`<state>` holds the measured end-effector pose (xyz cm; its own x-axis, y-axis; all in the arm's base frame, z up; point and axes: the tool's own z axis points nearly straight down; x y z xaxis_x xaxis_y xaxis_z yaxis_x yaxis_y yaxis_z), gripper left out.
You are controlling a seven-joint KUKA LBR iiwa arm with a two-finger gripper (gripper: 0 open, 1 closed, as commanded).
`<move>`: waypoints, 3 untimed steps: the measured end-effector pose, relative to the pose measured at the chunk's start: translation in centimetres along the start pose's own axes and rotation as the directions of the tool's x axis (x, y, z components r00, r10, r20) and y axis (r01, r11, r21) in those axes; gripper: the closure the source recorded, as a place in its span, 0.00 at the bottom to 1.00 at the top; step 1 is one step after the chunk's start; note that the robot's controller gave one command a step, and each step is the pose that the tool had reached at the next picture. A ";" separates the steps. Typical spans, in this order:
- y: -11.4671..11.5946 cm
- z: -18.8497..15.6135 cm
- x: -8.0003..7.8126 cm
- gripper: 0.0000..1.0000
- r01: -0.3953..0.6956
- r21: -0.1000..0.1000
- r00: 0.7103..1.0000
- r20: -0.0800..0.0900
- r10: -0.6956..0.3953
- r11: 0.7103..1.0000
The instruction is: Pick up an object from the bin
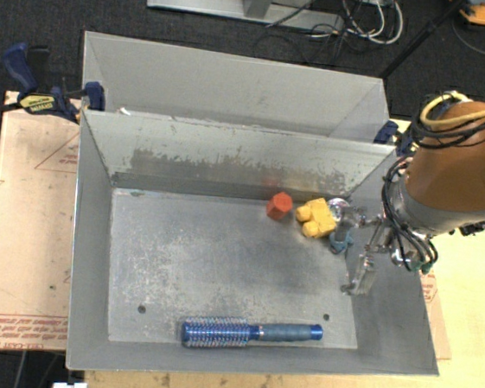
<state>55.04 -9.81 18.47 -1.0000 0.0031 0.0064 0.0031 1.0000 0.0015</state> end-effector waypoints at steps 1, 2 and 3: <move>-0.7 11.3 -10.6 0.00 -0.323 -0.002 0.946 0.010 0.323 0.946; -1.8 8.3 -10.1 0.00 -0.409 -0.003 0.912 0.012 0.409 0.912; -2.7 6.8 -10.4 0.00 -0.423 -0.003 0.906 0.011 0.423 0.906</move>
Offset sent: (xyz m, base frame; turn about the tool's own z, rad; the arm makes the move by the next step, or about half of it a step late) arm 0.1035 -0.0069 -0.1147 0.3299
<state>65.36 -12.56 11.61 -0.9047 0.4260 -0.0048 0.4260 0.9047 0.0018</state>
